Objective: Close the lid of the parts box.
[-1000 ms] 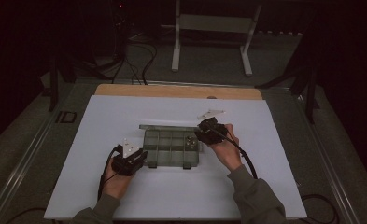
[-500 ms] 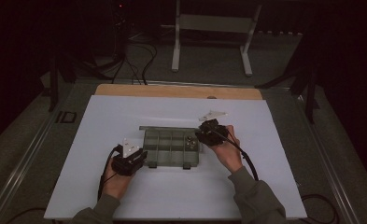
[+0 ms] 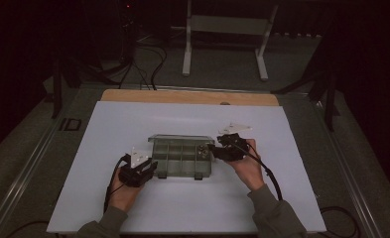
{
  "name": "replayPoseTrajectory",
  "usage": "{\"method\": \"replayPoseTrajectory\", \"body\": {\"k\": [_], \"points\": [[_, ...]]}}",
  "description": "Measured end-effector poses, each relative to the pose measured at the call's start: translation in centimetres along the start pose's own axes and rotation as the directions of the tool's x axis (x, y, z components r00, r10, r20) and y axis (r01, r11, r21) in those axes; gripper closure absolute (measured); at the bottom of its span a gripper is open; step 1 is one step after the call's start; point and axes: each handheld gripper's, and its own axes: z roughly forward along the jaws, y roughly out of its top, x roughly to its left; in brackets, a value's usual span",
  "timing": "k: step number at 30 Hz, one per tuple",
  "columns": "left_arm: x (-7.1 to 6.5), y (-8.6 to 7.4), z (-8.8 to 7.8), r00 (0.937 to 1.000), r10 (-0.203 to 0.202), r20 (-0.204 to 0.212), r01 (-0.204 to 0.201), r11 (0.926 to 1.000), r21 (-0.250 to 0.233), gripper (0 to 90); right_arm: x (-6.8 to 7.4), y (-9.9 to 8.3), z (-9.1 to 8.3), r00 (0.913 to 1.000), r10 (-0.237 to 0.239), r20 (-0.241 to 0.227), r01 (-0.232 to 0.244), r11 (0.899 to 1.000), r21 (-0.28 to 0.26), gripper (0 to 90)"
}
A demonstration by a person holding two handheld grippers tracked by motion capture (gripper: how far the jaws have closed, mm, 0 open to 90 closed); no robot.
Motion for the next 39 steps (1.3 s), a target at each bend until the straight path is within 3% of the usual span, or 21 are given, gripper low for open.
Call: {"method": "replayPoseTrajectory", "body": {"k": [7, 11, 16, 23, 36, 39], "points": [[-0.1, 0.2, -0.3, 0.9998, -0.003, 0.017, 0.003, 0.9998, -0.018, 58.9, 0.3, -0.9, -0.7, 0.9999, -0.008, -0.008, 0.008, 1.000, -0.006, 46.4], [0.1, 0.3, -0.7, 0.9988, -0.025, 0.041, 0.027, 0.9985, -0.048, 52.8, 0.4, -1.2, -0.7, 0.9998, -0.009, -0.019, 0.008, 1.000, -0.008, 43.3], [0.6, 0.5, -1.4, 0.9966, -0.036, 0.073, 0.041, 0.9965, -0.072, 44.1, 0.2, -1.5, -1.1, 0.9999, 0.010, -0.009, -0.010, 1.000, -0.016, 42.4], [1.1, 0.7, -2.4, 0.9958, -0.051, 0.076, 0.059, 0.9921, -0.110, 35.9, -0.4, -1.9, -1.9, 0.9990, 0.044, 0.005, -0.043, 0.999, -0.030, 41.6], [2.3, 0.9, -4.1, 0.9933, -0.094, 0.067, 0.104, 0.9791, -0.174, 31.7, -0.7, -1.8, -3.0, 0.9975, 0.068, 0.020, -0.066, 0.996, -0.067, 41.3], [2.5, 1.3, -5.2, 0.9931, -0.096, 0.067, 0.108, 0.9701, -0.217, 30.5, -0.4, -1.5, -3.4, 0.9975, 0.069, 0.018, -0.067, 0.994, -0.089, 41.3]]}}
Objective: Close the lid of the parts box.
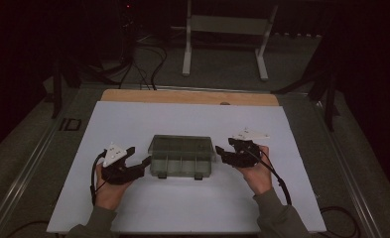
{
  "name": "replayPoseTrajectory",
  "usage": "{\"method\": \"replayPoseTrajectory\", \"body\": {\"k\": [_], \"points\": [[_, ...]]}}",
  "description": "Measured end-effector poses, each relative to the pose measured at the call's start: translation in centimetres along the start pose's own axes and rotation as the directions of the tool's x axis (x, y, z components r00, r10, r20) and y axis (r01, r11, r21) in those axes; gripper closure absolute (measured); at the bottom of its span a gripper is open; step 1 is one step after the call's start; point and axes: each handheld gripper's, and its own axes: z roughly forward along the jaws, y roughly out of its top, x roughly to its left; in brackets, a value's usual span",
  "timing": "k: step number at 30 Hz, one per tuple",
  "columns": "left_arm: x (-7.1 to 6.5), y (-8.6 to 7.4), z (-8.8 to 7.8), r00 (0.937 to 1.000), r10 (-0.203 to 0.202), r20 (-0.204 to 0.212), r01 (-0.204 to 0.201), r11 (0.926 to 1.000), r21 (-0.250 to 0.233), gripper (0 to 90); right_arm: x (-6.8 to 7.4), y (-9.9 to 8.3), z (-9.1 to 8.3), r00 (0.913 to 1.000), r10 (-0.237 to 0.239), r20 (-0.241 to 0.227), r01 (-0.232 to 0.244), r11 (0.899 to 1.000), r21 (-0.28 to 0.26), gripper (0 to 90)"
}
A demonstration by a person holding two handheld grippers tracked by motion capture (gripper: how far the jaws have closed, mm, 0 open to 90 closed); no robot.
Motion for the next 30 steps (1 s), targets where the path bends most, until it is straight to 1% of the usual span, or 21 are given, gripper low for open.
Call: {"method": "replayPoseTrajectory", "body": {"k": [3, 5, 9, 11, 13, 15, 18, 20, 22, 27, 28, 30], "points": [[0.1, 0.4, -0.5, 1.0000, -0.008, 0.001, 0.008, 0.9997, -0.022, 30.4, 0.2, 0.2, -0.3, 1.0000, 0.002, -0.004, -0.002, 1.000, -0.021, 41.9], [0.1, 0.6, -0.7, 0.9998, -0.019, 0.010, 0.020, 0.9991, -0.037, 31.1, 0.4, 0.4, -0.4, 0.9999, 0.004, -0.017, -0.004, 1.000, -0.028, 42.5], [-0.2, 0.9, -1.0, 0.9994, -0.021, 0.028, 0.022, 0.9978, -0.062, 38.2, 0.8, 0.5, -0.3, 0.9993, 0.000, -0.038, -0.001, 0.999, -0.034, 45.6], [-0.6, 1.1, -1.1, 0.9993, -0.015, 0.035, 0.017, 0.9977, -0.066, 41.4, 1.1, 0.5, -0.2, 0.9983, -0.001, -0.057, -0.001, 0.999, -0.033, 47.6], [-0.8, 1.3, -1.2, 0.9992, -0.010, 0.040, 0.012, 0.9973, -0.072, 44.8, 1.4, 0.5, 0.0, 0.9975, -0.007, -0.070, 0.004, 0.999, -0.033, 50.8], [-1.0, 1.4, -1.2, 0.9984, -0.009, 0.055, 0.013, 0.9969, -0.078, 47.8, 1.8, 0.5, 0.1, 0.9966, -0.017, -0.080, 0.015, 0.999, -0.035, 54.2], [-1.2, 1.6, -1.2, 0.9978, -0.008, 0.066, 0.013, 0.9969, -0.078, 52.0, 2.4, 0.5, 0.3, 0.9950, -0.029, -0.096, 0.026, 0.999, -0.034, 59.6], [-1.4, 1.6, -1.1, 0.9977, 0.001, 0.068, 0.004, 0.9972, -0.074, 53.5, 2.8, 0.4, 0.4, 0.9936, -0.042, -0.105, 0.038, 0.999, -0.036, 63.7], [-1.6, 1.6, -1.0, 0.9972, 0.006, 0.075, -0.001, 0.9974, -0.072, 55.0, 3.1, 0.3, 0.5, 0.9927, -0.058, -0.106, 0.055, 0.998, -0.036, 68.2], [-2.2, 1.6, -0.5, 0.9949, 0.019, 0.099, -0.014, 0.9987, -0.049, 60.8, 3.8, 0.2, 0.8, 0.9900, -0.073, -0.121, 0.069, 0.997, -0.035, 75.6], [-2.3, 1.6, -0.4, 0.9944, 0.021, 0.103, -0.016, 0.9987, -0.048, 61.9, 4.0, 0.2, 0.8, 0.9895, -0.076, -0.123, 0.072, 0.997, -0.035, 78.7], [-2.5, 1.6, -0.3, 0.9937, 0.023, 0.110, -0.018, 0.9987, -0.047, 64.7, 4.2, 0.1, 0.9, 0.9887, -0.079, -0.127, 0.075, 0.996, -0.038, 82.1]]}}
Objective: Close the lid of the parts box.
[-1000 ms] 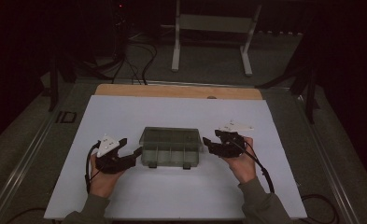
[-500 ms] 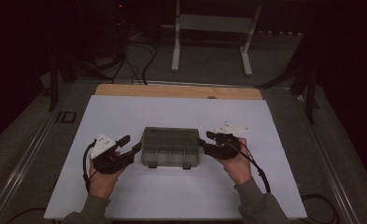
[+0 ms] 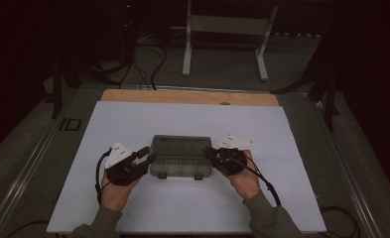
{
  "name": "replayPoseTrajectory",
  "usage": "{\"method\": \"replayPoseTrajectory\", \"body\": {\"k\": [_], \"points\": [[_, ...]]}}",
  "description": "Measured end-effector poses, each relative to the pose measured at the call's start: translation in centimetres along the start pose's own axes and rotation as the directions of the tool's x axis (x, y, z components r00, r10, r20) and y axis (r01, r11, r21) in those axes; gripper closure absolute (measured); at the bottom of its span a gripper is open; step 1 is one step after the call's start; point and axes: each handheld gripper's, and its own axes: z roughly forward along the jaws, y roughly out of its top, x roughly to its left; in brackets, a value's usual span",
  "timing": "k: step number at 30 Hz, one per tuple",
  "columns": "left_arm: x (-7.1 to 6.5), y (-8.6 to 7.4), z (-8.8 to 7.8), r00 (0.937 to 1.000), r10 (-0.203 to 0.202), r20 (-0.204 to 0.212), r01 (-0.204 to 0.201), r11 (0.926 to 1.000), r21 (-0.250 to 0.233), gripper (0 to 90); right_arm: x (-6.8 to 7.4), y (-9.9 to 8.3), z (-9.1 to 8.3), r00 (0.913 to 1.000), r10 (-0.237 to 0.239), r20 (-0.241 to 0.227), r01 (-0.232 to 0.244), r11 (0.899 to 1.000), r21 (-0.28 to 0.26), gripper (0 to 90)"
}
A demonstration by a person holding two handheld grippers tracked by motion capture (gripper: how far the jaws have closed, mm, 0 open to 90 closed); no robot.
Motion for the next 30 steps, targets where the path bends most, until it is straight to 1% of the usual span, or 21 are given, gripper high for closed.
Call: {"method": "replayPoseTrajectory", "body": {"k": [2, 5, 10, 15, 16, 18, 28, 30], "points": [[-0.1, 0.0, 0.2, 1.0000, 0.004, -0.004, -0.004, 1.0000, 0.007, 69.8, 0.2, -0.1, 0.1, 1.0000, -0.005, -0.006, 0.005, 1.000, -0.002, 85.5], [-0.2, -0.1, 0.4, 1.0000, 0.007, 0.001, -0.007, 0.9998, 0.019, 77.1, 0.4, -0.2, 0.3, 1.0000, -0.007, -0.007, 0.007, 1.000, -0.002, 89.3], [-0.4, -0.2, 0.7, 0.9999, 0.006, -0.009, -0.006, 0.9995, 0.032, 90.0, 0.6, -0.4, 0.4, 0.9999, -0.010, -0.009, 0.010, 1.000, 0.001, 89.8], [-0.4, -0.4, 0.8, 0.9998, 0.014, -0.017, -0.013, 0.9990, 0.042, 90.0, 0.8, -0.5, 0.5, 0.9999, -0.011, -0.007, 0.011, 1.000, -0.001, 89.9], [-0.4, -0.5, 1.0, 0.9996, 0.022, -0.016, -0.021, 0.9984, 0.052, 90.0, 0.8, -0.6, 0.4, 0.9999, -0.014, -0.006, 0.014, 1.000, -0.002, 89.9], [-0.5, -0.6, 1.1, 0.9996, 0.021, -0.016, -0.020, 0.9983, 0.054, 90.0, 0.8, -0.7, 0.4, 0.9998, -0.019, -0.003, 0.019, 1.000, 0.000, 89.9], [-0.7, -1.5, 2.4, 0.9993, 0.035, -0.017, -0.032, 0.9939, 0.106, 90.0, 0.9, -1.0, 0.6, 0.9998, -0.021, -0.003, 0.022, 1.000, 0.011, 89.9], [-0.9, -1.6, 2.5, 0.9992, 0.036, -0.017, -0.034, 0.9936, 0.108, 90.0, 0.9, -1.1, 0.6, 0.9998, -0.020, -0.004, 0.020, 1.000, 0.013, 89.9]]}}
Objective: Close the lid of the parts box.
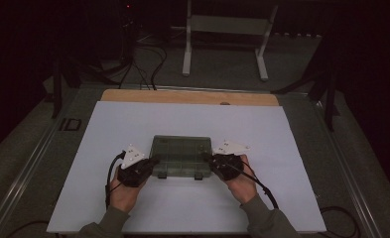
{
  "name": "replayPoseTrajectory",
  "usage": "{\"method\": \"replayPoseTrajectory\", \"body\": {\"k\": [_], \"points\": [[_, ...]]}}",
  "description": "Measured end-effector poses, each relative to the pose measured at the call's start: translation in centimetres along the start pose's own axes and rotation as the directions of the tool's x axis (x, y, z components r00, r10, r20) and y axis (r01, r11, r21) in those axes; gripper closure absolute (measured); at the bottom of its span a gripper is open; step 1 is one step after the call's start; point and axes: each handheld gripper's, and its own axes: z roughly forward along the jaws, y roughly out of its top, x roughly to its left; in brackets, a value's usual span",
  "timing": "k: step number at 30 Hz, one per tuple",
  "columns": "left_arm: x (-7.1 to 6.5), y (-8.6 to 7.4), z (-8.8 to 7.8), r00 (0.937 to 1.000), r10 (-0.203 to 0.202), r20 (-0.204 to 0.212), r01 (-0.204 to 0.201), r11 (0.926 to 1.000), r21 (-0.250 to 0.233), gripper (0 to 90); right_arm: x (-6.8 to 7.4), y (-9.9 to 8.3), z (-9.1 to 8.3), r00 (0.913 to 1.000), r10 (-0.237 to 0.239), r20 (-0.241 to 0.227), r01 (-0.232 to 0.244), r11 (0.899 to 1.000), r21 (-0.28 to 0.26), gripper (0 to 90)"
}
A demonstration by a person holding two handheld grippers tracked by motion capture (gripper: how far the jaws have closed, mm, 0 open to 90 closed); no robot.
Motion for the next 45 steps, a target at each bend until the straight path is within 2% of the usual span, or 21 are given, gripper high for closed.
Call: {"method": "replayPoseTrajectory", "body": {"k": [22, 35, 40, 45], "points": [[0.1, -1.2, 0.5, 1.0000, 0.004, -0.009, -0.003, 0.9988, 0.048, 90.0, 0.8, -2.1, 0.8, 0.9998, -0.009, -0.018, 0.010, 0.999, 0.051, 89.9], [-0.4, -2.0, 1.5, 0.9998, 0.017, -0.013, -0.016, 0.9925, 0.121, 90.0, 0.7, -3.5, 1.4, 0.9996, 0.003, -0.026, -0.001, 0.996, 0.085, 89.9], [-0.8, -2.0, 1.7, 0.9996, 0.028, 0.001, -0.028, 0.9928, 0.116, 90.0, 0.6, -3.6, 1.4, 0.9992, 0.006, -0.039, -0.003, 0.997, 0.080, 89.8], [-0.7, -2.1, 1.4, 0.9997, 0.024, 0.006, -0.025, 0.9931, 0.114, 88.6, 0.5, -3.7, 1.1, 0.9994, 0.007, -0.034, -0.004, 0.997, 0.079, 89.5]]}}
